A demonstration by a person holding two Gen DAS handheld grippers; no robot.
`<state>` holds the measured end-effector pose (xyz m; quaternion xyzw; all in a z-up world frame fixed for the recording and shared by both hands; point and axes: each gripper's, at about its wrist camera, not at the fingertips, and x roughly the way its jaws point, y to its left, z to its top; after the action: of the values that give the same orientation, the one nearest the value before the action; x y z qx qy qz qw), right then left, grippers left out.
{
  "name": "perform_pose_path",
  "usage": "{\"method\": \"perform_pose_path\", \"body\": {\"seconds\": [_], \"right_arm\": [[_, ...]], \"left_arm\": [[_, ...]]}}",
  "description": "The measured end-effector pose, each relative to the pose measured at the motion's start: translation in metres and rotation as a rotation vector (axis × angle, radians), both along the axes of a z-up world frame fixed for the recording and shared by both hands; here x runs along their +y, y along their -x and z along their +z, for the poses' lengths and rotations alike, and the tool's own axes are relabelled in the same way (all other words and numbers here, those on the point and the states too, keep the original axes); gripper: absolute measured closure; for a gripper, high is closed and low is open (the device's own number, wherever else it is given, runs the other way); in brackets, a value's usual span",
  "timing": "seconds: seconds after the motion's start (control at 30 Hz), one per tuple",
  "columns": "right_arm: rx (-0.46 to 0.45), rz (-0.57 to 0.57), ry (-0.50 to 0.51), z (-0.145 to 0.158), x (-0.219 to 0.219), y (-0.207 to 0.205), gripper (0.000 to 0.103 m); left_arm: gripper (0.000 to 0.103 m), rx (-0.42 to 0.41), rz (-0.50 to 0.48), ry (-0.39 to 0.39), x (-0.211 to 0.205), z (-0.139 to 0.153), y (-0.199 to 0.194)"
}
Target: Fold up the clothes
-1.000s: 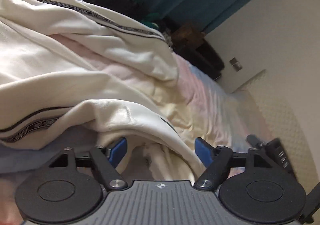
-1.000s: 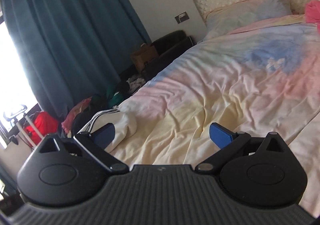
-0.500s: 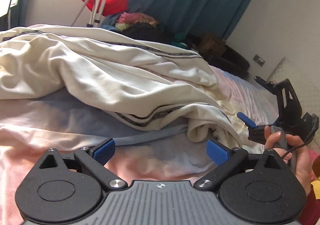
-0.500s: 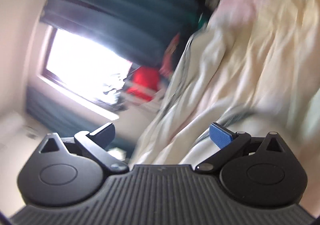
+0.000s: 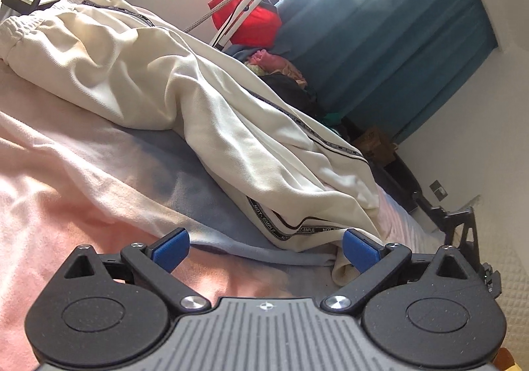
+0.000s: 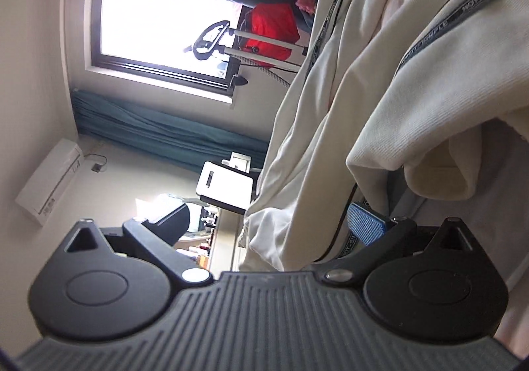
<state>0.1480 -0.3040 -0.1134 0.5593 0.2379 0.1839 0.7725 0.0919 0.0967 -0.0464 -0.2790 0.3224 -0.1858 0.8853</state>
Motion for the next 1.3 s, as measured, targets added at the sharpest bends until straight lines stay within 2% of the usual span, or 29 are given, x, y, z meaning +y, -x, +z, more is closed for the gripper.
{"method": "perform_pose_path", "body": {"seconds": [0.07,0.17,0.2,0.23,0.3,0.47,0.57,0.63,0.7,0.8,0.9,1.0,1.1,1.13,1.2,1.3], "right_arm": [[0.028,-0.018,0.060,-0.007,0.008,-0.012,0.000],[0.090,-0.115,0.161,-0.021,0.004,-0.023,0.004],[0.110,-0.147,0.185,-0.025,0.002,-0.025,0.012],[0.130,-0.174,0.183,-0.030,-0.002,-0.026,0.025],[0.156,-0.226,0.122,-0.034,-0.016,-0.025,0.035],[0.195,-0.345,-0.010,-0.037,-0.051,-0.020,0.038],[0.225,-0.388,-0.089,-0.041,-0.069,-0.021,0.045],[0.253,-0.412,-0.086,-0.039,-0.078,-0.022,0.063],[0.267,-0.435,-0.045,-0.034,-0.089,-0.022,0.073],[0.232,-0.484,0.004,-0.025,-0.109,-0.017,0.077],[0.155,-0.542,0.072,-0.009,-0.123,-0.017,0.081],[-0.018,-0.571,0.196,0.021,-0.124,-0.012,0.083],[-0.227,-0.569,0.412,0.060,-0.103,0.005,0.084],[-0.268,-0.574,0.441,0.065,-0.097,0.009,0.084],[-0.187,-0.609,0.421,0.058,-0.097,0.012,0.081],[0.064,-0.643,0.321,0.024,-0.111,0.010,0.078]], "left_arm": [[0.003,-0.008,0.001,0.002,-0.002,-0.002,-0.001],[0.004,-0.035,-0.002,0.013,-0.004,-0.002,0.001],[0.005,-0.042,0.000,0.012,-0.005,-0.002,0.001],[0.005,-0.046,-0.001,0.011,-0.005,-0.001,0.001],[0.005,-0.053,-0.001,0.010,-0.006,-0.001,0.003],[0.005,-0.058,-0.004,0.012,-0.005,-0.001,0.006],[0.005,-0.059,0.003,0.014,-0.002,-0.001,0.008],[0.005,-0.064,0.009,0.011,-0.001,-0.001,0.009],[0.005,-0.067,0.015,0.006,0.000,-0.002,0.009],[0.006,-0.068,0.007,0.011,0.000,-0.004,0.008],[0.006,-0.069,0.000,0.015,0.000,-0.005,0.007],[0.006,-0.066,-0.005,0.011,-0.001,-0.007,0.004],[0.006,-0.061,-0.009,0.020,-0.001,-0.006,0.003],[0.006,-0.061,-0.013,0.023,-0.001,-0.006,0.003],[0.006,-0.064,-0.019,0.024,-0.002,-0.005,0.003],[0.006,-0.064,-0.023,0.031,-0.003,-0.005,0.004]]}}
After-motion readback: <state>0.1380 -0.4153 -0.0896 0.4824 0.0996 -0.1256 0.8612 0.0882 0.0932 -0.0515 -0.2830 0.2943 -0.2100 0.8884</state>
